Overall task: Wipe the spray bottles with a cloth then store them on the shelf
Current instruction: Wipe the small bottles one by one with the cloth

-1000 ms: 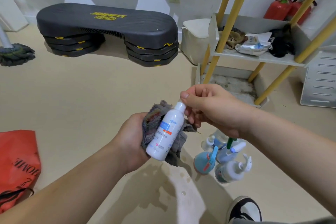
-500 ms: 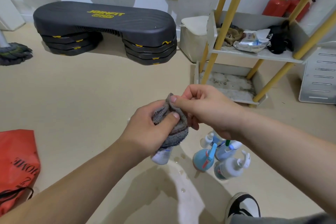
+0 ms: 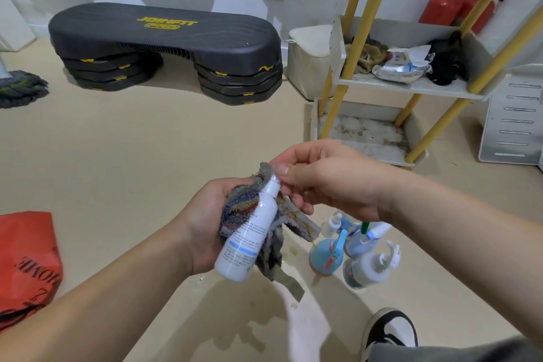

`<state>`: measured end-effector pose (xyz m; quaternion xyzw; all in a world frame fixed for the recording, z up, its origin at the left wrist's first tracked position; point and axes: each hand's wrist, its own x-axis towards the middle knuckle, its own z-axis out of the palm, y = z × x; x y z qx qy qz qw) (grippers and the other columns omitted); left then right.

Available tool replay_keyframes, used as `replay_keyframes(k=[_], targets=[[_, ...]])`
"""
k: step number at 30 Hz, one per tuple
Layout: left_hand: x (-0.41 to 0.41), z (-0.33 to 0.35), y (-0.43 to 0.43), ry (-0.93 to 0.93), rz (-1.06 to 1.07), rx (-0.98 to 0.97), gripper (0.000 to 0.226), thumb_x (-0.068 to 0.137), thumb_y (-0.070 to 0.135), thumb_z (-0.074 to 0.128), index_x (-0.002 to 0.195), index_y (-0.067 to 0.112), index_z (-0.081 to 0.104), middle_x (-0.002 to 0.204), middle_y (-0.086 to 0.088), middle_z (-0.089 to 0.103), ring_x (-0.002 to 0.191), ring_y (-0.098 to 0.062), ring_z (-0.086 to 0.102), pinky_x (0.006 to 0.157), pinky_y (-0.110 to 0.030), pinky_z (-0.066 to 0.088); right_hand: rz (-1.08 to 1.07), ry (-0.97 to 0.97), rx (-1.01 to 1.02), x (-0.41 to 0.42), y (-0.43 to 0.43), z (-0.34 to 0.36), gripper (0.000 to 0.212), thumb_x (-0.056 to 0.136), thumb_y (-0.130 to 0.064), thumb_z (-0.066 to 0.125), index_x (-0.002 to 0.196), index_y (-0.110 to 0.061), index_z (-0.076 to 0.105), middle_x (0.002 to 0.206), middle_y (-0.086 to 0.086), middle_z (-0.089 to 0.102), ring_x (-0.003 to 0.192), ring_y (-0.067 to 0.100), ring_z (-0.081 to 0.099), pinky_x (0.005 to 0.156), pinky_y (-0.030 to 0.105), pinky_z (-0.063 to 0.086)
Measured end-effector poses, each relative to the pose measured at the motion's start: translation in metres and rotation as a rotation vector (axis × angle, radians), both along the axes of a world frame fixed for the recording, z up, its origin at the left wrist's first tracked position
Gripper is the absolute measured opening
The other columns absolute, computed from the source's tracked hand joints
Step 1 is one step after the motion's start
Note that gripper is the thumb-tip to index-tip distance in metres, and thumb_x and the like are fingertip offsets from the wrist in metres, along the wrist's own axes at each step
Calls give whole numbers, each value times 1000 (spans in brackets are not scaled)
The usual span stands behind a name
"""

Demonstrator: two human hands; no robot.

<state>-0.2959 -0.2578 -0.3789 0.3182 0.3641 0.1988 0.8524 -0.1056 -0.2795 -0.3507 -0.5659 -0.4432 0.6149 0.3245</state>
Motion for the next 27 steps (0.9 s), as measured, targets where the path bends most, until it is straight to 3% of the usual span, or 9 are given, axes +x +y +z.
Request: replay_keyframes(k=[4,7,14,19,21,22,23,24,27], targets=[[4,-10,1,183,18,369,26,105,24,57,107,2,72,99,-26,76,80,-37,75,70,-44,64,-70,-116,43,0,1,-3,15,101,-16,66,93,-3,65,67,9,58,54,18,52,47,28,42],[5,-14,-1,282,-8,551,21,104,23,62,111,4,70,102,-26,76,83,-41,76,76,-50,63,-103,-142,4,-1,1,-5,23,101,-23,67,85,-7,61,57,3,56,50,17,51,46,28,40],[6,-11,-5,326,-35,560,32,105,29,60,107,-1,67,98,-28,76,77,-39,77,68,-42,62,-53,-198,-48,0,3,-6,28,102,-23,64,100,5,67,67,10,55,53,17,50,48,29,41],[9,-21,-12,311,-56,203,51,104,53,54,115,6,72,108,-19,78,101,-39,76,104,-53,55,-264,-379,111,12,1,-5,32,104,-29,59,78,-10,58,61,10,56,55,23,50,56,35,45],[8,-29,-16,349,-42,122,42,104,38,63,96,-3,66,90,-18,72,86,-36,69,93,-51,53,-271,-492,157,16,-6,-7,26,103,-30,60,91,-8,62,68,7,60,57,19,53,59,34,46],[7,-32,-16,389,-25,135,33,103,24,65,94,-8,64,89,-20,70,83,-38,64,81,-41,26,-249,-554,171,17,-10,-10,21,102,-29,61,94,-9,62,72,5,62,60,18,56,61,33,47],[8,-33,-16,430,11,157,23,101,14,64,99,-9,67,96,-24,74,85,-40,67,106,-69,40,-220,-616,179,17,-13,-14,17,100,-28,63,95,-13,61,76,4,63,66,18,59,63,34,48],[10,-31,-15,445,61,166,18,100,9,63,105,-6,73,103,-26,77,90,-42,73,93,-60,57,-200,-671,182,17,-16,-19,13,100,-27,64,94,-15,60,79,3,63,71,20,60,64,34,49],[20,-21,-9,439,185,225,17,98,7,64,104,5,80,103,-23,79,94,-39,78,93,-59,60,-222,-769,168,26,-23,-29,12,100,-25,61,94,-14,59,80,3,62,72,20,58,61,30,44]])
